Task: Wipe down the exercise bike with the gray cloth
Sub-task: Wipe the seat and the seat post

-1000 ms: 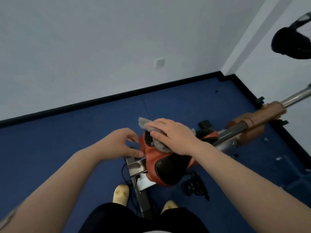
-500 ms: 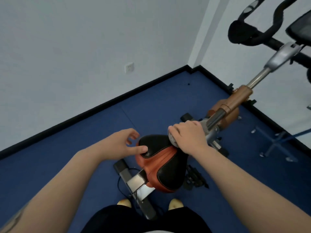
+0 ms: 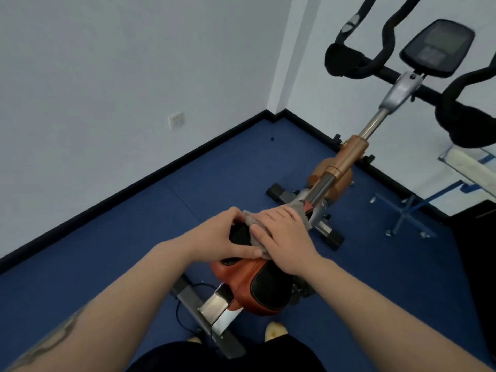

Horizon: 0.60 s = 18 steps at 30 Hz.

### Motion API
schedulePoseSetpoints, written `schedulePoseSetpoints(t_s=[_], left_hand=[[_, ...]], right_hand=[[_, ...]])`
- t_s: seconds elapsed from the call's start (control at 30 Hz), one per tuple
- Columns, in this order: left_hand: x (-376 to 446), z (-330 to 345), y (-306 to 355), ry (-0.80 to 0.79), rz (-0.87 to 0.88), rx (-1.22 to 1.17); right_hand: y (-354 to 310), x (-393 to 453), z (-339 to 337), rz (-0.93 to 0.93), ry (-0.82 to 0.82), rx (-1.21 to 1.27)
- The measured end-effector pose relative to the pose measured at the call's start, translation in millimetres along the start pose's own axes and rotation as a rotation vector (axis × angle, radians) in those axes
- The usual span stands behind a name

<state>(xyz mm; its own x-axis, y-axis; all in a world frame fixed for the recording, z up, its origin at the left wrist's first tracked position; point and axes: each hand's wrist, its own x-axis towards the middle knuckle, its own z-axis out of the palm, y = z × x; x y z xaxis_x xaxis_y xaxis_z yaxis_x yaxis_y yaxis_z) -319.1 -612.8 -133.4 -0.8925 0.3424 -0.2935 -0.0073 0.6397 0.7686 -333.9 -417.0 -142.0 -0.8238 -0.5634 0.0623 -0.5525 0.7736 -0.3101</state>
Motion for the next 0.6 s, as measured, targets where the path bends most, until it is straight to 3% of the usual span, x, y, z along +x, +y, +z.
schedulePoseSetpoints(t_s=[0.1,0.2,0.27,0.33,0.43,0.47,0.53,0.6], left_hand=[[1,0,-1,-0.045,0.026,0.026],[2,7,0,0.026,-0.01,0.073],[3,19,4,0.127,-0.034,0.143],[3,29,6,0.226,-0.021,0.21],[5,27,4,0.26,-0.015,0.153],[6,26,2,0.247,-0.015,0.135],[7,26,-1,0.24,-0.014,0.107],[7,26,-3,0.256,-0.012,0.074]], right_hand=[[44,6,-22,-0.009,-0.077,0.073],[57,26,-22,0.323,0.009,0.215],[39,26,0,0.464,0.063,-0.003],[24,11,15,0.397,0.171,-0.072],[46,16,3,0.314,0.085,0.122],[53,23,-3,0.414,0.05,0.252],[55,31,-10,0.706,0.164,0.569],[32,26,0,0.901,0.266,0.643]])
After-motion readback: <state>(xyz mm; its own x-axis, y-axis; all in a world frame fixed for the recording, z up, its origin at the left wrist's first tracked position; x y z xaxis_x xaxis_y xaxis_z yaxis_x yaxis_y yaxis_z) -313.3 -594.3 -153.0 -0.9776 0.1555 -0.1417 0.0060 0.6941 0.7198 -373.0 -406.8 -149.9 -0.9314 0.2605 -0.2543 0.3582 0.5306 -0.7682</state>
